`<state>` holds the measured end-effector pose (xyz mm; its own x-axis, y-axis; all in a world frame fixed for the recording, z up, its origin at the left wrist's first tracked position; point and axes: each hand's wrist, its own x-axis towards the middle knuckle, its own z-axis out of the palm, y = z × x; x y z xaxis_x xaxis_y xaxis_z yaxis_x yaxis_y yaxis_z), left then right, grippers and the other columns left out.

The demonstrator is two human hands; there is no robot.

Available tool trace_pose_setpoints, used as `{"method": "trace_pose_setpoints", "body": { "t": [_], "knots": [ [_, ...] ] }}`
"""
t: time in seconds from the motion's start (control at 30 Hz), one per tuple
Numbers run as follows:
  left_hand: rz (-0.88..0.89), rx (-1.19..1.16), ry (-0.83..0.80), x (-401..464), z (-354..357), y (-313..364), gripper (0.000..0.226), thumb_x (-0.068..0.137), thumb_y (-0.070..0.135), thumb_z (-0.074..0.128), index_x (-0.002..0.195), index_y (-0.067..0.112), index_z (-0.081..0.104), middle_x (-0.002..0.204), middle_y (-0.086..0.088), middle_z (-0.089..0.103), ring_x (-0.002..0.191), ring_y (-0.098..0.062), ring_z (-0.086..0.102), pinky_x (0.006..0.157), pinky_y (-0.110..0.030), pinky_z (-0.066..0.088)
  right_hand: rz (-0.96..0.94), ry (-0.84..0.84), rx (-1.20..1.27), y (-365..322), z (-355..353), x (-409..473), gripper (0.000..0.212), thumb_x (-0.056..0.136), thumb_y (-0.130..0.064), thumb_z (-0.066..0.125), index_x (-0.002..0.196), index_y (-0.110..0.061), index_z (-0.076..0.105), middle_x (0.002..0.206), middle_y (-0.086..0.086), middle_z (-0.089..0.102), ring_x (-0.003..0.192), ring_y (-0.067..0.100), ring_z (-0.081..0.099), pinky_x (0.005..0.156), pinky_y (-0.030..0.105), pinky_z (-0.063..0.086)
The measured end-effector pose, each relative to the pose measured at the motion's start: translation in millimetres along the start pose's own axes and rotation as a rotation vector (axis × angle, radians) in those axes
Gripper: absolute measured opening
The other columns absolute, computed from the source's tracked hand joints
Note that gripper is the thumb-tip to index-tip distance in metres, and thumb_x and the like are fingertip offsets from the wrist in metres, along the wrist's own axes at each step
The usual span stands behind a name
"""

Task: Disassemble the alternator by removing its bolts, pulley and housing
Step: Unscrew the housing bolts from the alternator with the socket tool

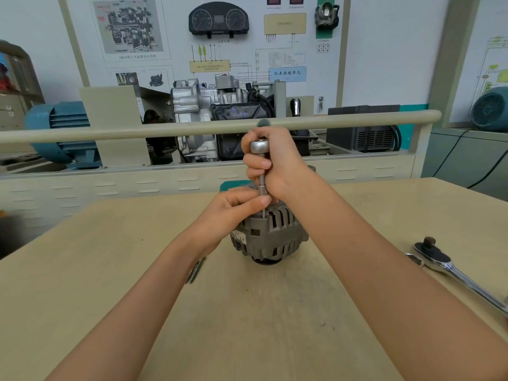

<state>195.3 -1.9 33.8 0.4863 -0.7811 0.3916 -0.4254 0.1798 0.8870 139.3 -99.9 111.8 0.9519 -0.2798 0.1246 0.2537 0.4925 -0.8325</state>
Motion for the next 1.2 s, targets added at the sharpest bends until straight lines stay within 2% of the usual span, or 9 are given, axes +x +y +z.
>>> {"method": "trace_pose_setpoints", "body": {
  "t": [0.13,0.23,0.37,0.5,0.63,0.8,0.93,1.07,1.2],
  "knots": [
    [0.002,0.009,0.035,1.7,1.1,-1.4,0.019,0.075,0.04,0.061,0.082,0.034,0.077,0.097,-0.007,0.072,0.088,-0.012,0.065,0.075,-0.016,0.051,-0.263,0.332,-0.016,11.1,9.5,5.2,0.019,0.094,-0.005,0.031,0.082,-0.009,0.045,0.06,-0.001,0.051,0.024,0.005,0.026,0.031,0.012,0.019],
    [-0.015,0.015,0.03,2.4,0.4,-2.0,0.02,0.072,0.044,0.06,0.08,0.038,0.077,0.09,0.006,0.073,0.088,-0.01,0.066,0.076,-0.017,0.051,-0.259,0.376,-0.015,12.0,13.4,8.8,0.015,0.097,-0.009,0.031,0.097,-0.007,0.046,0.057,-0.001,0.048,0.022,0.005,0.025,0.029,0.012,0.018],
    [-0.034,-0.026,-0.04,1.3,-1.6,-0.7,0.028,0.079,0.038,0.06,0.1,0.027,0.074,0.101,0.003,0.075,0.095,-0.011,0.069,0.077,-0.016,0.051,0.06,-0.007,-0.038,-3.0,2.3,6.9,0.024,0.095,-0.012,0.033,0.076,-0.013,0.047,0.048,-0.009,0.049,0.023,0.003,0.019,0.029,0.014,0.012],
    [-0.032,-0.002,-0.021,1.3,-0.2,0.7,0.028,0.078,0.037,0.061,0.099,0.024,0.075,0.103,0.0,0.073,0.095,-0.009,0.068,0.075,-0.015,0.05,0.227,-0.322,-0.091,-8.3,-4.5,4.0,0.025,0.097,-0.02,0.033,0.082,-0.012,0.052,0.044,-0.01,0.047,0.022,0.002,0.022,0.033,0.013,0.007],
    [-0.007,0.007,-0.002,1.0,0.9,0.0,0.019,0.076,0.038,0.061,0.082,0.03,0.077,0.092,-0.002,0.071,0.084,-0.01,0.065,0.071,-0.015,0.05,-0.01,0.003,-0.129,4.2,8.4,2.7,0.024,0.096,-0.014,0.034,0.076,-0.014,0.047,0.046,-0.009,0.049,0.024,0.003,0.022,0.03,0.014,0.014],
    [0.02,0.054,0.037,2.9,3.0,-3.3,0.018,0.072,0.044,0.06,0.076,0.039,0.076,0.088,0.003,0.07,0.086,-0.013,0.063,0.075,-0.021,0.048,-0.342,0.408,0.162,11.5,8.2,5.5,0.017,0.097,-0.007,0.026,0.101,-0.008,0.042,0.057,0.0,0.052,0.029,0.007,0.028,0.033,0.013,0.019],
    [0.005,0.003,-0.012,1.6,2.2,-1.1,0.019,0.076,0.038,0.061,0.086,0.033,0.077,0.091,0.006,0.074,0.084,-0.005,0.068,0.068,-0.013,0.05,-0.078,0.141,-0.016,1.7,2.5,4.2,0.029,0.094,-0.008,0.029,0.072,-0.013,0.047,0.049,-0.005,0.049,0.024,0.004,0.02,0.03,0.012,0.014],
    [-0.001,0.002,-0.029,1.3,0.2,-0.7,0.024,0.079,0.038,0.06,0.094,0.028,0.076,0.101,-0.008,0.073,0.09,-0.011,0.067,0.076,-0.017,0.052,0.228,-0.261,0.015,-7.5,-4.0,6.3,0.027,0.097,-0.016,0.032,0.076,-0.013,0.049,0.045,-0.01,0.048,0.022,0.003,0.021,0.03,0.013,0.009],
    [0.015,0.008,-0.006,0.6,1.6,-0.6,0.019,0.078,0.039,0.06,0.086,0.034,0.077,0.092,0.004,0.073,0.086,-0.006,0.067,0.07,-0.013,0.05,0.101,-0.115,0.027,-3.8,-2.6,1.4,0.026,0.095,-0.012,0.034,0.072,-0.014,0.046,0.048,-0.008,0.049,0.023,0.002,0.021,0.028,0.013,0.013]
  ]
}}
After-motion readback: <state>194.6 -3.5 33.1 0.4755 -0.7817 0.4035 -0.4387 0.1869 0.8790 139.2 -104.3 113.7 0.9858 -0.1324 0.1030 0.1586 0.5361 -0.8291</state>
